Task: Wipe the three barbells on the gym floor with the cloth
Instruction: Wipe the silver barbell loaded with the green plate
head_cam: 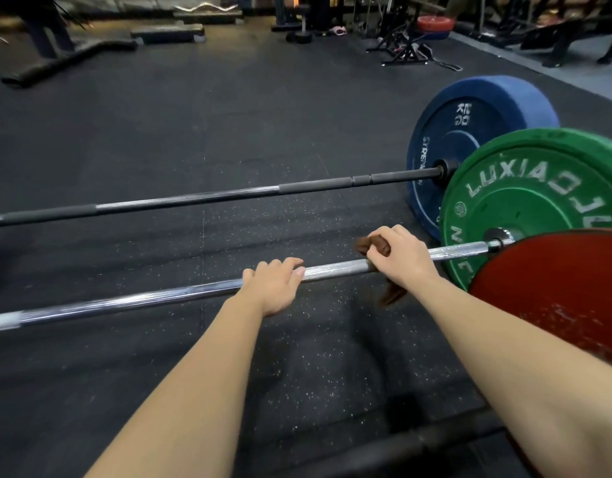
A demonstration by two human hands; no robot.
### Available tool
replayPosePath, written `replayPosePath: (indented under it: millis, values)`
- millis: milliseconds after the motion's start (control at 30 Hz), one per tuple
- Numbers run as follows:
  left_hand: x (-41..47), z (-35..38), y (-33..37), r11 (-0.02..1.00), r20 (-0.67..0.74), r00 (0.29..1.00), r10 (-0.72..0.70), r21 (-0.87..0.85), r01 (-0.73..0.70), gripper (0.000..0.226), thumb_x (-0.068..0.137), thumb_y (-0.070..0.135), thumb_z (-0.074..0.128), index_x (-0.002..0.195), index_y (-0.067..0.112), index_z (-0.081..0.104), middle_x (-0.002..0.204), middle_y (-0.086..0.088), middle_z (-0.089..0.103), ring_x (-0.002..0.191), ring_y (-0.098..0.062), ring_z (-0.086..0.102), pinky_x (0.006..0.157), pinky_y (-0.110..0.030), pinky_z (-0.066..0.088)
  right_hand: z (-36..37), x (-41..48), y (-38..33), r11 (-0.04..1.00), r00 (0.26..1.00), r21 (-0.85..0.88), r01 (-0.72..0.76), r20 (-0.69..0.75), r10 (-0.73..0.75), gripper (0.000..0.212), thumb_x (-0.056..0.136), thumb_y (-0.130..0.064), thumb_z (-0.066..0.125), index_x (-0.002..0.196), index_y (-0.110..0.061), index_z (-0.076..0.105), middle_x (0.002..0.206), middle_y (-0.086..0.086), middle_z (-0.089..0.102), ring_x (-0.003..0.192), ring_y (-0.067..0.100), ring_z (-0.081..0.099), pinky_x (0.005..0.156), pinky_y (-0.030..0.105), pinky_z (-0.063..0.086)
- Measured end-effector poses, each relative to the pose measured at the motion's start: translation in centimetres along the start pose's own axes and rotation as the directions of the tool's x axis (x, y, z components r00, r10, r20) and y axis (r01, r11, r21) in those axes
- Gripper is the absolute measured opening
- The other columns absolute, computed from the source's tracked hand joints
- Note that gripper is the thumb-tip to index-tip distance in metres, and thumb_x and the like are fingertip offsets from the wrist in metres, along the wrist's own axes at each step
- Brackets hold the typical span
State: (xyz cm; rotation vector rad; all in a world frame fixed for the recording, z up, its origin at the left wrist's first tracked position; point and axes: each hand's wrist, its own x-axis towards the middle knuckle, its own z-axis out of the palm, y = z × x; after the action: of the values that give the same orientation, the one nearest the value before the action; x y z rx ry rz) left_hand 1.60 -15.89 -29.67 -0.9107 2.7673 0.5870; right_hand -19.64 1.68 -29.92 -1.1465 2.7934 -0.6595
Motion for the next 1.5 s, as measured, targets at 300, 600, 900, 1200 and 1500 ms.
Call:
replayPosePath:
  millis: [300, 600, 900, 1200, 1500]
  values:
    - [-0.2, 0.1, -1.1, 0.983, -0.032, 0.986, -0.161, 0.088, 0.163, 0.046, 0.11, 0.041, 0.015, 0.13, 0.019, 0.05, 0.132, -0.005, 0.053, 0.121, -0.03, 0.043, 0.104, -0.049, 0.03, -0.8, 1.1, 4.2, 0.983, 0.969, -0.022, -0.18, -0.176, 0.174, 0.024, 0.092, -0.038, 0.061, 0.112, -0.026, 0.066, 0.107, 0.007, 0.057, 0.103, 0.034, 0.06, 0.085, 0.039, 0.045]
    - [-0.1, -0.6, -0.7, 0.981, 0.007, 0.986, -0.168, 0.1, 0.166, 0.039, 0.11, 0.033, 0.018, 0.13, 0.021, 0.049, 0.134, -0.006, 0.051, 0.125, -0.031, 0.04, 0.106, -0.048, 0.029, 2.9, -1.2, -2.8, 1.0, 0.975, -0.014, -0.004, -0.221, 0.001, 0.027, 0.093, -0.043, 0.063, 0.107, -0.02, 0.068, 0.102, 0.007, 0.056, 0.089, 0.029, 0.057, 0.075, 0.035, 0.045]
    - [-0.6, -0.4, -0.7, 0.983, -0.005, 0.988, -0.154, 0.105, 0.154, 0.039, 0.111, 0.033, 0.019, 0.132, 0.019, 0.048, 0.136, -0.007, 0.051, 0.127, -0.031, 0.041, 0.109, -0.049, 0.029, 1.3, -0.8, 0.3, 0.982, 0.968, -0.064, 0.178, -0.167, -0.186, 0.038, 0.087, -0.064, 0.064, 0.093, -0.027, 0.067, 0.091, -0.005, 0.049, 0.078, 0.02, 0.057, 0.065, 0.032, 0.05]
    - [-0.1, -0.1, -1.0, 0.984, -0.015, 0.989, -0.146, 0.105, 0.146, 0.039, 0.111, 0.033, 0.018, 0.126, 0.019, 0.05, 0.131, -0.005, 0.052, 0.121, -0.029, 0.041, 0.104, -0.048, 0.03, 1.4, 0.1, 2.0, 0.996, 0.95, -0.088, 0.026, -0.309, -0.052, 0.05, 0.085, -0.066, 0.064, 0.087, -0.017, 0.069, 0.087, 0.003, 0.05, 0.078, 0.028, 0.057, 0.07, 0.036, 0.049]
    - [-0.5, -0.2, -0.9, 0.986, -0.042, 0.99, -0.134, 0.096, 0.138, 0.036, 0.111, 0.03, 0.019, 0.124, 0.02, 0.05, 0.126, -0.005, 0.053, 0.117, -0.029, 0.042, 0.104, -0.048, 0.032, 4.4, -1.6, -4.5, 0.992, 0.939, -0.116, 0.044, -0.334, -0.081, 0.039, 0.093, -0.055, 0.065, 0.087, -0.016, 0.07, 0.089, 0.004, 0.055, 0.077, 0.023, 0.048, 0.063, 0.031, 0.044]
